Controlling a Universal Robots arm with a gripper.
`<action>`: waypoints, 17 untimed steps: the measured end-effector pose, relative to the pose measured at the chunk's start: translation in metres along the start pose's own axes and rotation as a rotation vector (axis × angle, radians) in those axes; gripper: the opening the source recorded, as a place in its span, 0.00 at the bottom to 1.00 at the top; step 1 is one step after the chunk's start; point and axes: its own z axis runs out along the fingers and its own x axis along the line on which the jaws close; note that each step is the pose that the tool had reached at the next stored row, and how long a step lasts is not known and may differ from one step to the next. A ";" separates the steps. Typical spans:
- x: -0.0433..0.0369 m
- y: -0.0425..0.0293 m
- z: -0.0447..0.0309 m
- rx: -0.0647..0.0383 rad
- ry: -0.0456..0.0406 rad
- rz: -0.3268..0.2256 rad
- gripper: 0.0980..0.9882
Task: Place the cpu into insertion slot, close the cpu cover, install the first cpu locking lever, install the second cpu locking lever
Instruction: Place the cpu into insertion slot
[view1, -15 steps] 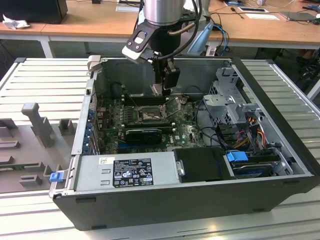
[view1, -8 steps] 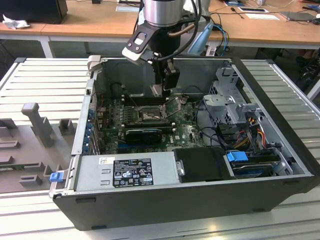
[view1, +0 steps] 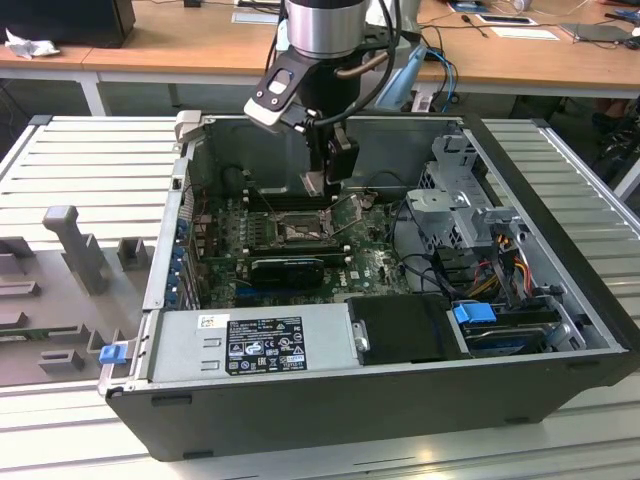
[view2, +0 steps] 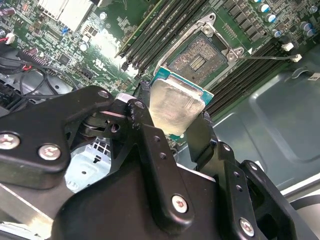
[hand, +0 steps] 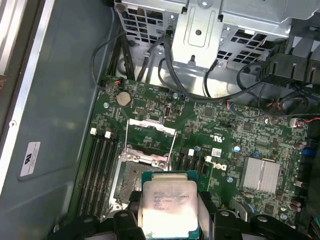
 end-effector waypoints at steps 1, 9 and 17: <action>0.0000 0.0000 0.0003 0.000 0.0000 0.000 0.48; -0.0001 -0.0003 0.0034 0.000 -0.0001 0.001 0.48; -0.0001 -0.0006 0.0069 0.000 -0.0002 0.002 0.48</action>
